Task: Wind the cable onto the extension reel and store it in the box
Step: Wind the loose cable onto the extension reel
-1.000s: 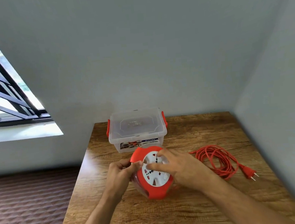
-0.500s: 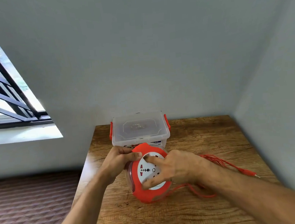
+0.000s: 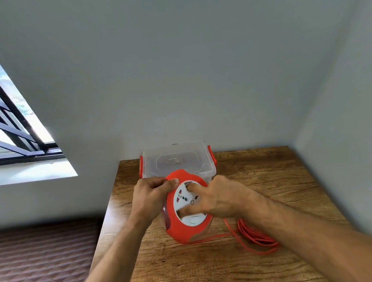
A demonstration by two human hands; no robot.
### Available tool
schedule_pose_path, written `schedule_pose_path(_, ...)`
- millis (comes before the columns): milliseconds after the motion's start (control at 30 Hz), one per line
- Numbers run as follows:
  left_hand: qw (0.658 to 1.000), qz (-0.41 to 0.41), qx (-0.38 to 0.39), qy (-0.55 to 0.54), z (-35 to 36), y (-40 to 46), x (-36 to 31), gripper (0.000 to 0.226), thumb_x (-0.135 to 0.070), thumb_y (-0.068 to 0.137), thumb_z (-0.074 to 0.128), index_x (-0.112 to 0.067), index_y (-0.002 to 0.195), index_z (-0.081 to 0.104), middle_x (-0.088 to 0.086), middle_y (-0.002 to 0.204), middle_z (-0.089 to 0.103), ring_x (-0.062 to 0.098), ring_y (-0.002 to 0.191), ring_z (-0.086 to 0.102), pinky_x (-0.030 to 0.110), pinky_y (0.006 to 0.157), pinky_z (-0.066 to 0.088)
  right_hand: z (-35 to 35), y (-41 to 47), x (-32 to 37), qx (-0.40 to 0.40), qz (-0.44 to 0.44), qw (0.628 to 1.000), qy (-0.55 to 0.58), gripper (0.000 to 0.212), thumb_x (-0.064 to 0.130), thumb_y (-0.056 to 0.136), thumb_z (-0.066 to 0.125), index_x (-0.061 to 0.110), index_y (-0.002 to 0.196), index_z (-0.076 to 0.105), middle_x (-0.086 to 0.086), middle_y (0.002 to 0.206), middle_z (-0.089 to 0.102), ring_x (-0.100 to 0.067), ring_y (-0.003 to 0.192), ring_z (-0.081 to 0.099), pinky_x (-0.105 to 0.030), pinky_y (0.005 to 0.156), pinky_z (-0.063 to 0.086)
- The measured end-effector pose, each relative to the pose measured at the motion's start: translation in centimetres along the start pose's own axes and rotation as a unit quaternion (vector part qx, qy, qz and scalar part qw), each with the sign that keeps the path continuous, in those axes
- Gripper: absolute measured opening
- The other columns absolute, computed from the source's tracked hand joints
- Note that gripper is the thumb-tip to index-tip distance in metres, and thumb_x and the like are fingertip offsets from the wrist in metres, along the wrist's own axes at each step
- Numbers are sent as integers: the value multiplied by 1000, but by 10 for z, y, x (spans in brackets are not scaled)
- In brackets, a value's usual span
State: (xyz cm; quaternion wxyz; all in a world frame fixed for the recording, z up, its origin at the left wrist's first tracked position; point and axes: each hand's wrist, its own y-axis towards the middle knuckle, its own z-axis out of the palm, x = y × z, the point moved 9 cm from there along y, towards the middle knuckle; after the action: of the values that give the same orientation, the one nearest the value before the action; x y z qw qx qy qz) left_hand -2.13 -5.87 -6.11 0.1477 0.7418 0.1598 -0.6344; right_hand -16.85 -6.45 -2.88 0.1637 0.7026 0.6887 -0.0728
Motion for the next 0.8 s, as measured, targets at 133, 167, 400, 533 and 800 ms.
schedule_pose_path(133,991,79,-103,-21,-1,-10,-11,54,-47,74,77,1,57,59,24,54,50,23,50,47,39,50,39,-8,-1,-41,-10,229,971,63,62,56,77,63,46,137,48,2,91,71,-18,75,68,-26,56,45)
schedule_pose_path(167,989,81,-124,-29,0,-12,-13,48,-40,77,79,-8,51,56,11,49,47,16,50,44,35,51,37,-9,-8,-54,-7,326,937,126,65,61,75,61,44,137,50,5,95,73,-16,83,69,-26,65,48)
schedule_pose_path(400,971,156,-179,16,10,-22,-26,51,-22,81,86,-26,48,47,-5,58,41,6,51,40,17,50,34,40,-42,-37,-126,590,489,630,38,49,88,68,24,117,66,3,68,73,-9,40,58,-21,37,40)
schedule_pose_path(533,985,85,-126,-85,3,-11,-7,43,-47,72,77,-26,44,52,-3,51,45,16,49,43,29,47,36,2,-47,-56,-104,463,821,317,33,32,99,52,24,130,60,-1,95,76,-19,67,72,-34,61,58)
schedule_pose_path(800,995,61,-74,-39,4,-3,-17,57,-51,71,78,5,77,75,33,76,72,52,68,71,61,61,58,-12,-31,-34,-14,148,988,35,62,23,82,74,42,135,48,-15,130,53,-27,86,66,-34,56,53)
